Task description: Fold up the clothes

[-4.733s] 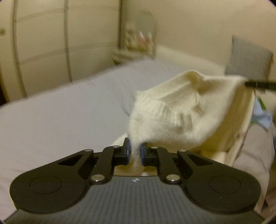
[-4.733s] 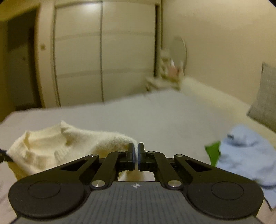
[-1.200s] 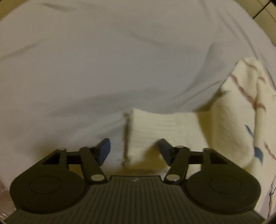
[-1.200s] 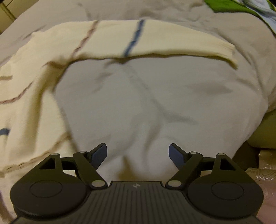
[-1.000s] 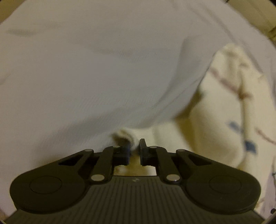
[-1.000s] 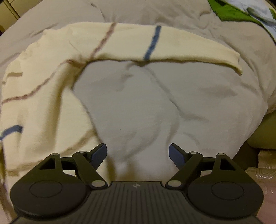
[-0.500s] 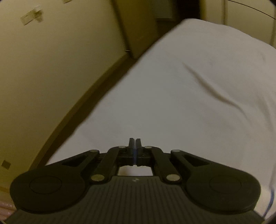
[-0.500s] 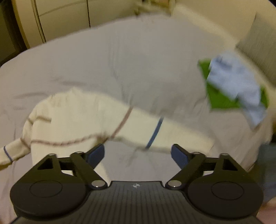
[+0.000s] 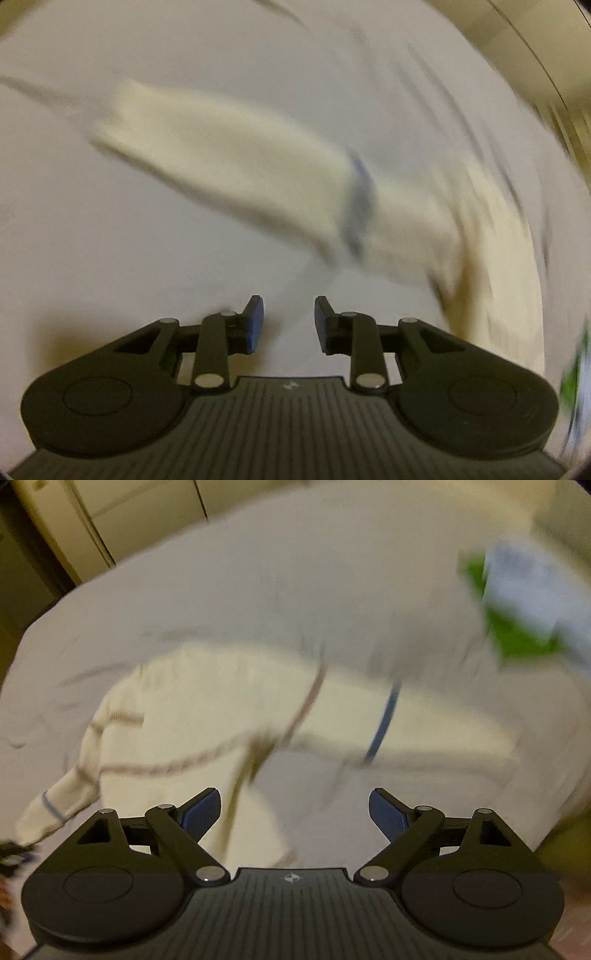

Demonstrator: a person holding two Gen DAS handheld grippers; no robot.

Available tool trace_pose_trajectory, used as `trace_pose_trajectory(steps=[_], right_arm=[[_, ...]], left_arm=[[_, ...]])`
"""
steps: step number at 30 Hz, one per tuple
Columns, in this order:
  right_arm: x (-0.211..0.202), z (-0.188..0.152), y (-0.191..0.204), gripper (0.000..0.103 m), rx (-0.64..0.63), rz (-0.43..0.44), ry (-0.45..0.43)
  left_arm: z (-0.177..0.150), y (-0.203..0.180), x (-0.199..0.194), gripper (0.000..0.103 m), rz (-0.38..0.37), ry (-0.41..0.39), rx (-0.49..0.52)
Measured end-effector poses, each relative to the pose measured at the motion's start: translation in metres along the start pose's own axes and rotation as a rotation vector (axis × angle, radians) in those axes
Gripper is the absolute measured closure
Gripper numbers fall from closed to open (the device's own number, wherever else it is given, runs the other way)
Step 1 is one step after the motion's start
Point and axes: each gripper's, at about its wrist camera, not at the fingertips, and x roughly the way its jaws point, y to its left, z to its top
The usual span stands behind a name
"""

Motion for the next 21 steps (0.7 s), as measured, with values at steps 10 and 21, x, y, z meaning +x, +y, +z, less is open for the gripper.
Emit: trace_pose_trajectory(steps=[10,21], right_arm=[[0.13,-0.113,-0.058,0.025,0.15,0.145,0.248],[0.081,-0.084,-0.05,0.094,0.191,0.467,0.056]], left_arm=[[-0.11,-0.069,0.038,0.053,0.01,0.126,0.305],[-0.109,-0.113,-0.04,0.099,-0.053,-0.124,0.252]])
